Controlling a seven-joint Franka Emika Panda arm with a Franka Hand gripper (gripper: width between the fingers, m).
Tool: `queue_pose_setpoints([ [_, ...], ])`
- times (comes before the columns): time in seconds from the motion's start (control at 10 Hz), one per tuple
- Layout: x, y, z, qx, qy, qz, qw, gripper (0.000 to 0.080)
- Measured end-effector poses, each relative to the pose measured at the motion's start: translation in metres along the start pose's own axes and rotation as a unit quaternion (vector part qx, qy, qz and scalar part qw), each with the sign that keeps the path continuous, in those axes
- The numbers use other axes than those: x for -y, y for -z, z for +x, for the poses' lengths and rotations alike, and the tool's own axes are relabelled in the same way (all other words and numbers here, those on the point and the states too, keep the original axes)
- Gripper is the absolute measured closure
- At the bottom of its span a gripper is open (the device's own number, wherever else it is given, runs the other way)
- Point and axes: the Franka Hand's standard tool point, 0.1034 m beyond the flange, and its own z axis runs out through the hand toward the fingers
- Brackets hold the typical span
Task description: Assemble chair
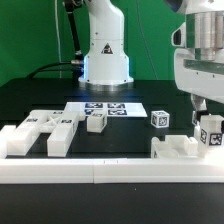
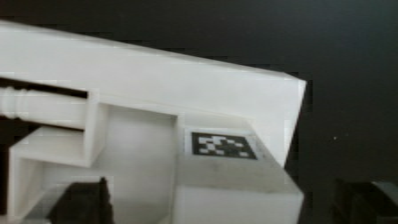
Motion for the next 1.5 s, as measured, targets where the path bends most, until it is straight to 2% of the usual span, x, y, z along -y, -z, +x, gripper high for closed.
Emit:
queue_pose_setpoints([
  [0.1, -0.0007, 0.0006, -0.0030, 0.000, 0.049, -0.004, 0.999, 0.0157],
  [0.2, 0.0006, 0.0007, -0.0032, -0.001, 0.115, 0.001, 0.993, 0.0157],
  [0.5, 0.0001, -0.0001, -0.0054, -0.001, 0.276, 0.000, 0.961, 0.0150],
  [0.7, 0.0009, 0.0002, -0.0022, -0.003, 0.372, 0.000, 0.928, 0.0150],
  [1.1, 0.0021, 0.0014, 0.0017, -0.008, 0.556, -0.006, 0.831, 0.0150],
  [1.3, 0.0020, 0.0014, 0.0022, -0.008, 0.582, -0.006, 0.813, 0.0150],
  [1.5, 0.0019, 0.0013, 0.0023, -0.008, 0.582, -0.006, 0.813, 0.0413],
])
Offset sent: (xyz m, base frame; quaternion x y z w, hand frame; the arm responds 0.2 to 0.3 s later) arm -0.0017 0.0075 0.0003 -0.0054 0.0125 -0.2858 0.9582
